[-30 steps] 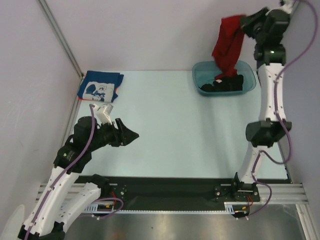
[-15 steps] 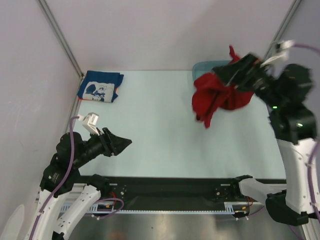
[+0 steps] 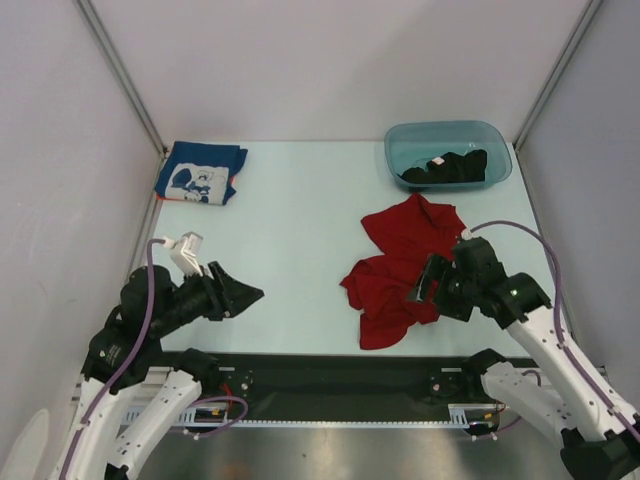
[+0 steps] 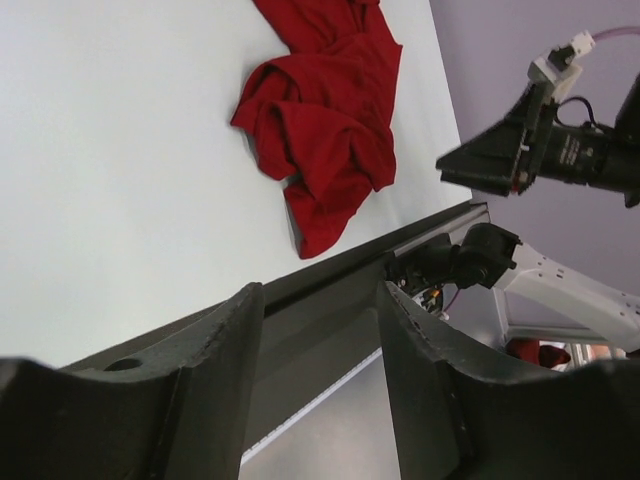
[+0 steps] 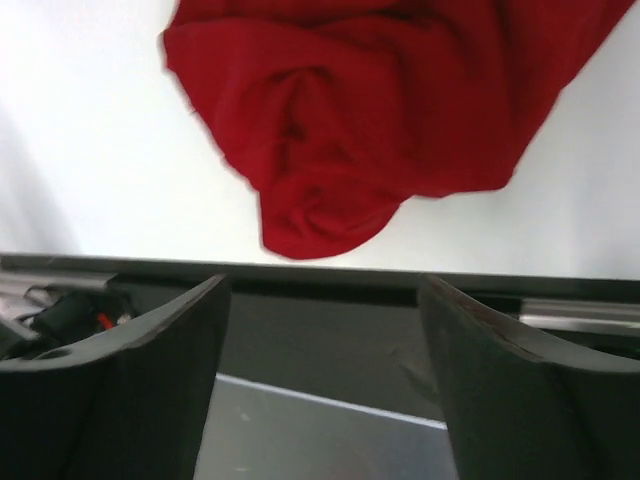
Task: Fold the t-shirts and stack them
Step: Move the tshirt to the center of the board, then flatten the tshirt out
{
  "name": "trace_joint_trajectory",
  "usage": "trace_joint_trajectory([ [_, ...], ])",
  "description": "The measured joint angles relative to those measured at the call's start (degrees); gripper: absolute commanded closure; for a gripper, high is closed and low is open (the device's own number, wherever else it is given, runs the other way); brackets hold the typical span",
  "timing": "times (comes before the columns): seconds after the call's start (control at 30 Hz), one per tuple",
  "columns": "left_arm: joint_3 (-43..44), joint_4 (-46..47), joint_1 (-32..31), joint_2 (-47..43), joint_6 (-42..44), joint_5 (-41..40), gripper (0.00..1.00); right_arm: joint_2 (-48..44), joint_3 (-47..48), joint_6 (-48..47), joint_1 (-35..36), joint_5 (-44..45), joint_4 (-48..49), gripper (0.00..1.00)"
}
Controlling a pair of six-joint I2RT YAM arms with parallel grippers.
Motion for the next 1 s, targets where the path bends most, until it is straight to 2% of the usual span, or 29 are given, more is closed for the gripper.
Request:
trace_joint_trajectory([
  [0.07,-1.1,0.0,0.0,0.1,-0.6,0.4,0.47,3.5,0.3,-0.4,-1.8,2.1,1.6,0.26],
  [0.2,-3.1,0.5,0.0,0.7,-1.0,1.7,0.49,18.5,5.7,-4.0,-7.9,3.5,6.0,0.26],
  [0.33,-5.8,1.7,0.0,2.3,-1.3,3.2,0.49,34.8,17.6,-10.7,-13.0,2.3,11.5,0.16],
  [0.4,-7.7,3.3,-0.3,3.8,-2.0,3.5,0.49,39.8,22.8,-13.2,-13.5,1.0,11.8,0.14],
  [0.53,-9.6,5.4,-1.8,7.3,-2.7,3.5,0.48,51.6,34.8,-19.7,-6.8,-0.6,13.4,0.12],
  [0.67,-9.6,6.7,-2.1,8.9,-2.4,3.5,0.48,58.2,37.4,-23.3,2.8,1.0,12.9,0.15],
  [0.83,-9.9,7.0,-2.2,8.6,-2.1,3.7,0.48,66.9,38.4,-26.8,10.2,10.4,10.2,0.19],
  [0.97,-9.9,7.0,-2.2,7.1,-2.1,4.1,0.49,72.5,39.3,-28.6,12.5,17.2,8.9,0.36],
  [1.0,-9.9,6.9,-2.3,7.0,-2.1,4.3,0.49,72.8,40.2,-29.1,12.9,18.5,8.5,0.50],
])
